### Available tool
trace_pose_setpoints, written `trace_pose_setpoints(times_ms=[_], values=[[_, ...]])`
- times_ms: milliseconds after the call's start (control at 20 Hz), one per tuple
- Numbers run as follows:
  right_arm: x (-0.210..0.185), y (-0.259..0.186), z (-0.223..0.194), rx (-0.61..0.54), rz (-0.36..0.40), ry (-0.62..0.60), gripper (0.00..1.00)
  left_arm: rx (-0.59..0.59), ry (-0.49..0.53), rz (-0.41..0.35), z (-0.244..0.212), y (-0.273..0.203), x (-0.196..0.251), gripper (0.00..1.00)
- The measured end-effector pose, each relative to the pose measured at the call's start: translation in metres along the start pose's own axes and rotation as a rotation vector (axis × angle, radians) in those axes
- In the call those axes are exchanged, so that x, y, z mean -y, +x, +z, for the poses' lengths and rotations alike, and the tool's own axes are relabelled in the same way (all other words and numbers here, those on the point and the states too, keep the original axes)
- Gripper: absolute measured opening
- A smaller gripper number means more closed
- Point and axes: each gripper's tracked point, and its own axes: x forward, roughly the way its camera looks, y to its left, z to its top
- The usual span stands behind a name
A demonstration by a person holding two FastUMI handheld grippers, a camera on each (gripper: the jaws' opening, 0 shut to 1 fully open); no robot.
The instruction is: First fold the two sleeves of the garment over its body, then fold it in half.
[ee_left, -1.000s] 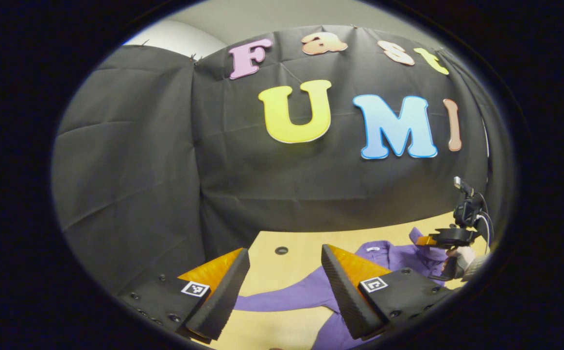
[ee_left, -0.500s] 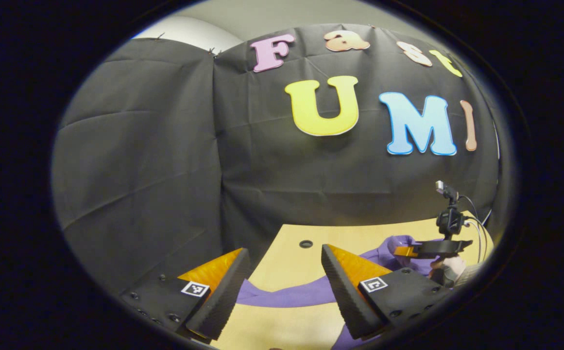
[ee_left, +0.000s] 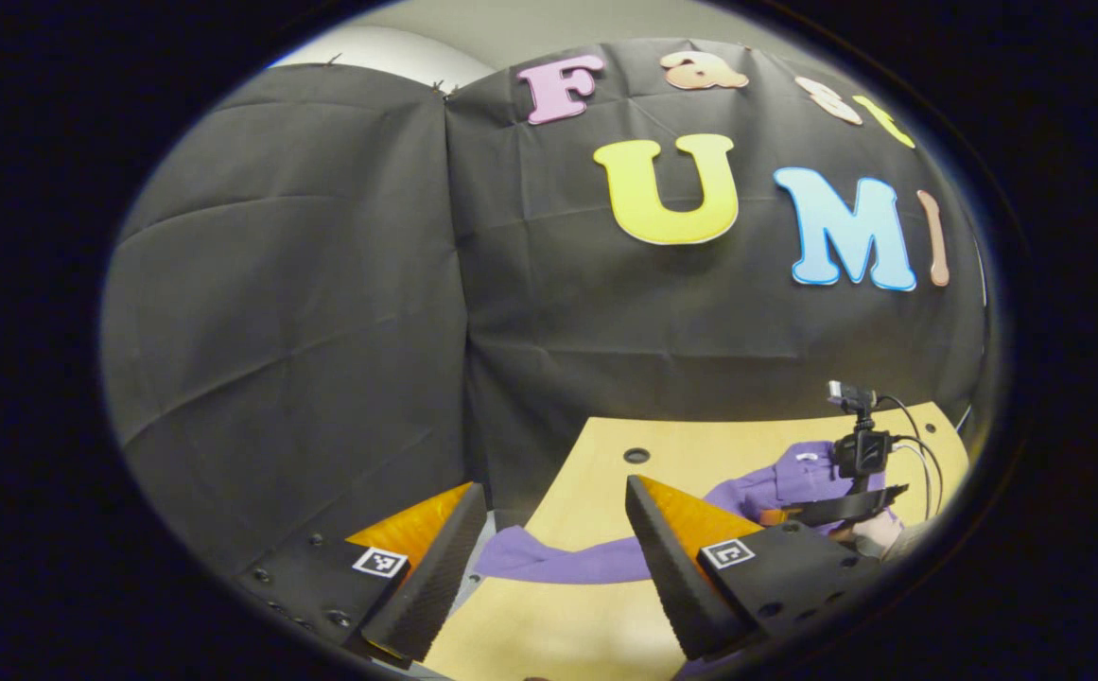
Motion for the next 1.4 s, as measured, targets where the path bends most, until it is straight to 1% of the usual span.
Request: trace_pose_setpoints(times_ms=[50,100,200,250,300,350,400,500,550,600,650,700,750,800,950,1100,1150,1200,1400], values=[[-0.001,0.000,-0.006,-0.019,0.004,-0.008,0.07,-0.006,-0.004,0.000,-0.005,0.003,-0.003,0.97],[-0.003,0.001,-0.011,-0.033,0.015,-0.015,0.07,-0.013,-0.009,0.003,-0.010,0.007,-0.006,0.97],[-0.014,-0.003,-0.017,-0.050,0.044,-0.025,0.43,-0.029,-0.027,0.000,-0.021,0.015,-0.010,0.97],[-0.015,-0.009,-0.018,-0.050,0.042,-0.032,0.60,-0.036,-0.036,-0.004,-0.027,0.019,-0.010,1.00],[-0.015,-0.007,-0.018,-0.043,0.040,-0.040,0.78,-0.046,-0.044,-0.010,-0.034,0.024,-0.011,0.97],[-0.016,-0.010,-0.016,-0.038,0.039,-0.044,0.82,-0.056,-0.049,-0.015,-0.044,0.032,-0.011,0.97],[-0.017,-0.012,-0.016,-0.034,0.041,-0.044,0.82,-0.071,-0.051,-0.020,-0.053,0.039,-0.011,1.00],[-0.019,-0.019,-0.014,-0.028,0.047,-0.038,0.81,-0.098,-0.045,-0.032,-0.073,0.055,-0.012,1.00],[-0.019,-0.021,-0.012,-0.024,0.047,-0.035,0.81,-0.113,-0.037,-0.035,-0.082,0.063,-0.014,0.97],[-0.018,-0.024,-0.011,-0.019,0.046,-0.031,0.81,-0.126,-0.030,-0.039,-0.090,0.071,-0.014,1.00],[-0.016,-0.027,-0.008,-0.015,0.044,-0.027,0.81,-0.139,-0.028,-0.049,-0.099,0.080,-0.014,1.00],[-0.015,-0.031,-0.006,-0.010,0.041,-0.022,0.82,-0.157,-0.028,-0.059,-0.110,0.088,-0.015,0.97],[-0.013,-0.035,-0.004,-0.006,0.036,-0.017,0.82,-0.176,-0.027,-0.067,-0.123,0.098,-0.015,1.00],[-0.010,-0.040,-0.002,0.001,0.029,-0.013,0.82,-0.199,-0.027,-0.074,-0.135,0.108,-0.016,1.00],[0.004,-0.052,0.004,0.015,-0.001,0.000,0.82,-0.287,-0.013,-0.088,-0.176,0.136,-0.018,1.00],[0.022,-0.066,0.006,0.022,-0.041,0.017,0.82,-0.360,0.012,-0.121,-0.215,0.168,-0.014,0.99],[0.028,-0.070,0.007,0.024,-0.056,0.026,0.82,-0.387,0.021,-0.123,-0.231,0.178,-0.016,1.00],[0.034,-0.073,0.006,0.026,-0.070,0.036,0.82,-0.409,0.024,-0.126,-0.244,0.185,-0.018,0.99],[0.054,-0.080,0.002,0.026,-0.120,0.067,0.81,-0.489,0.030,-0.124,-0.283,0.205,-0.021,1.00]])
